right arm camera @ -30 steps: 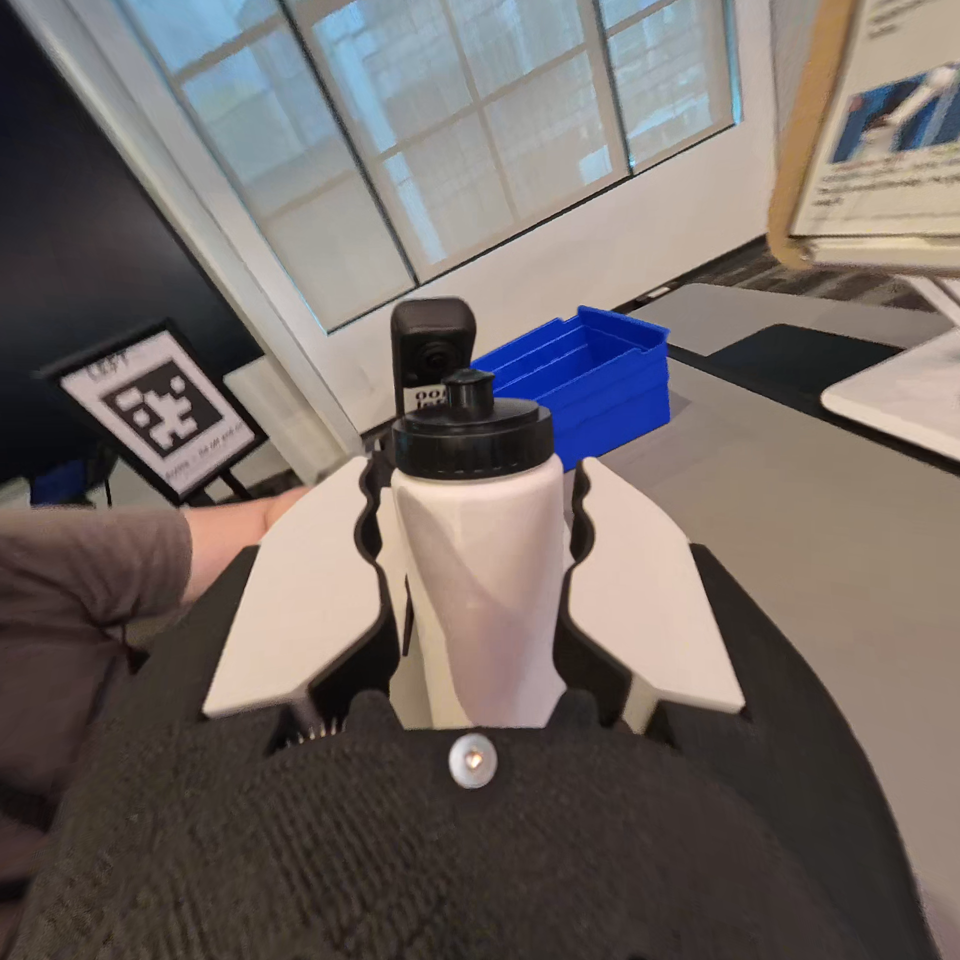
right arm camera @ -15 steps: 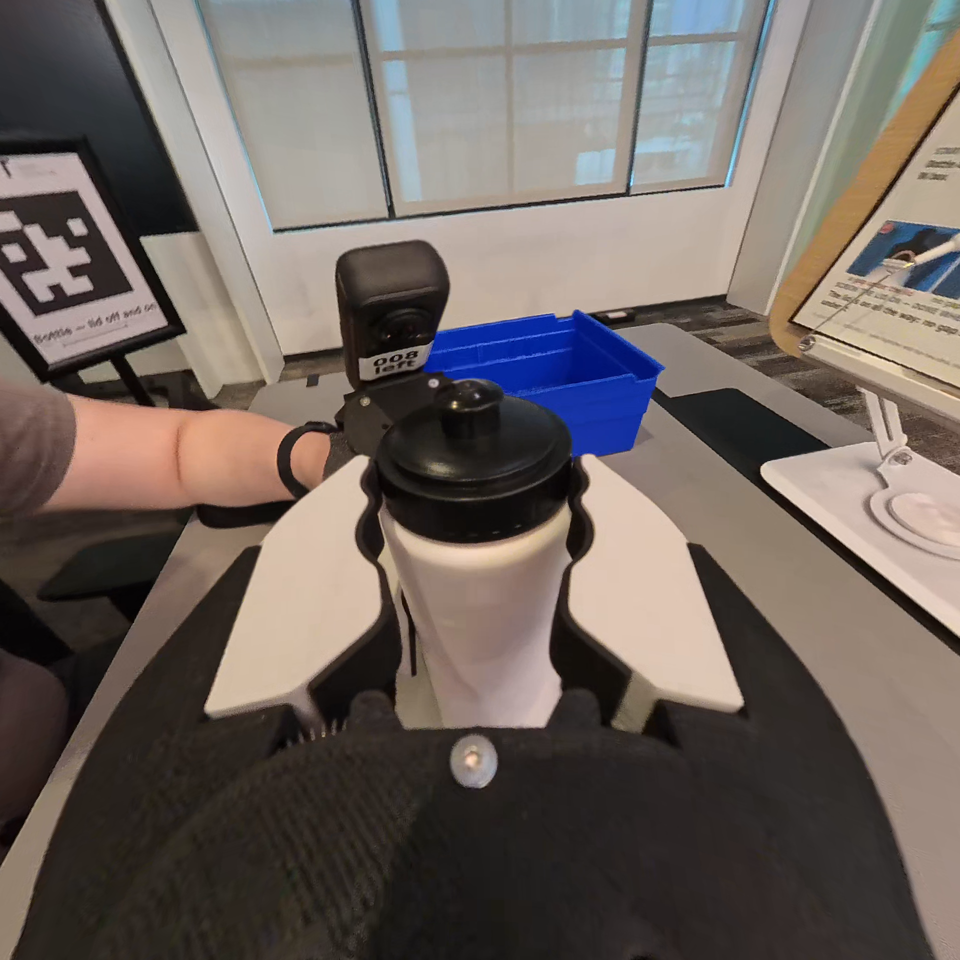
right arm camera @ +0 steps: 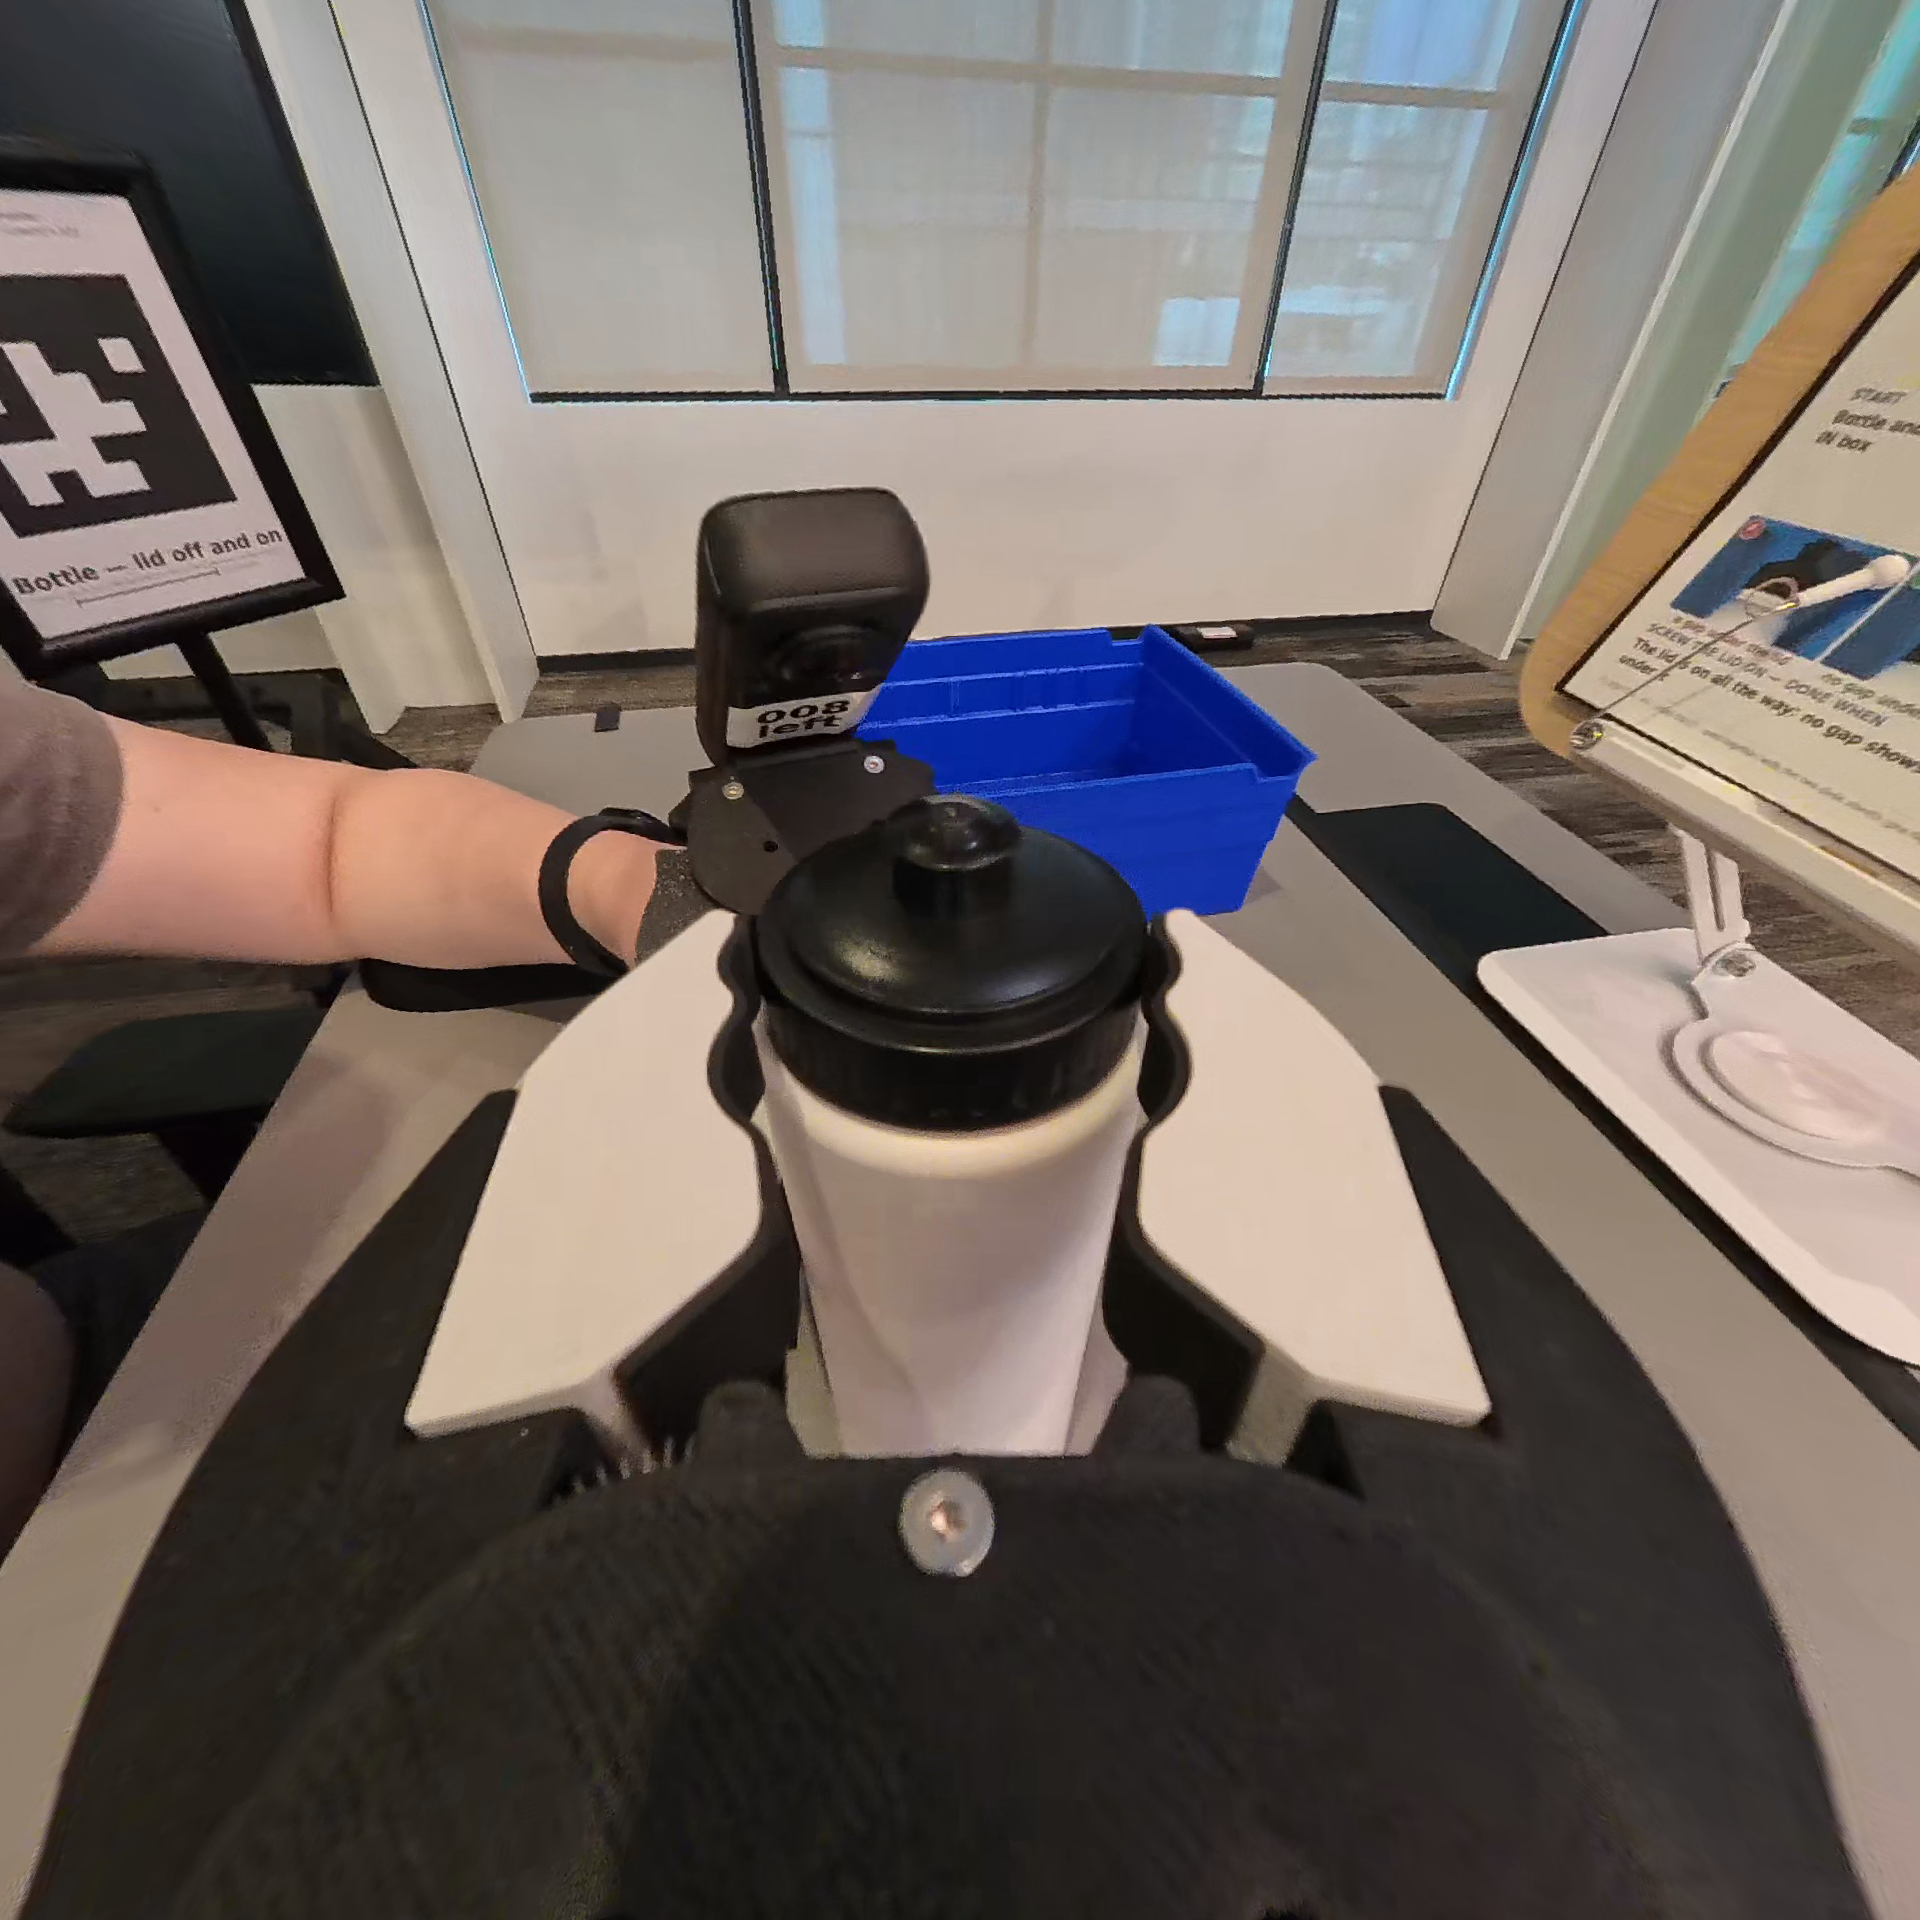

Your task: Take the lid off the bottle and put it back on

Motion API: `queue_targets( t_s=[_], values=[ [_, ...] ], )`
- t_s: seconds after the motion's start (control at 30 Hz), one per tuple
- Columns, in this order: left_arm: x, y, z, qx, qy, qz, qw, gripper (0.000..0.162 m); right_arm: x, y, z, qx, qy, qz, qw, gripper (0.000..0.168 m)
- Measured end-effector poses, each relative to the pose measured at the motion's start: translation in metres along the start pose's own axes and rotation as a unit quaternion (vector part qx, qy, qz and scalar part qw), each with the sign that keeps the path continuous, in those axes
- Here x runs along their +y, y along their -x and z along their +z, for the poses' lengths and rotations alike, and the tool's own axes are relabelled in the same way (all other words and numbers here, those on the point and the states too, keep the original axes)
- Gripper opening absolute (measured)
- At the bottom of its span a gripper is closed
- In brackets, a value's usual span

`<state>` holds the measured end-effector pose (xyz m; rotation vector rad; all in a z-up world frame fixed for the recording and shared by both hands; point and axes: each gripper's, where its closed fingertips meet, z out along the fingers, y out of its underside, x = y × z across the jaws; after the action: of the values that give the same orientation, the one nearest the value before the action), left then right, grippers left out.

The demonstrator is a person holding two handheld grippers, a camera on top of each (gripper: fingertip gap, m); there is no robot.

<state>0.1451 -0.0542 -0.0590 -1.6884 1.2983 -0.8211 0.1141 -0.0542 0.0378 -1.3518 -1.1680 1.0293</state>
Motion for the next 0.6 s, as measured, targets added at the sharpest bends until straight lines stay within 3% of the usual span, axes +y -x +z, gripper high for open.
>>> queue_targets(
  t_s=[0.6],
  values=[
    [-0.0002,0.0081,-0.0007,-0.057,0.024,-0.020,0.998,0.083,-0.0019,-0.0044,0.0040,0.068,0.014,-0.026,0.997,0.072]
  ],
)
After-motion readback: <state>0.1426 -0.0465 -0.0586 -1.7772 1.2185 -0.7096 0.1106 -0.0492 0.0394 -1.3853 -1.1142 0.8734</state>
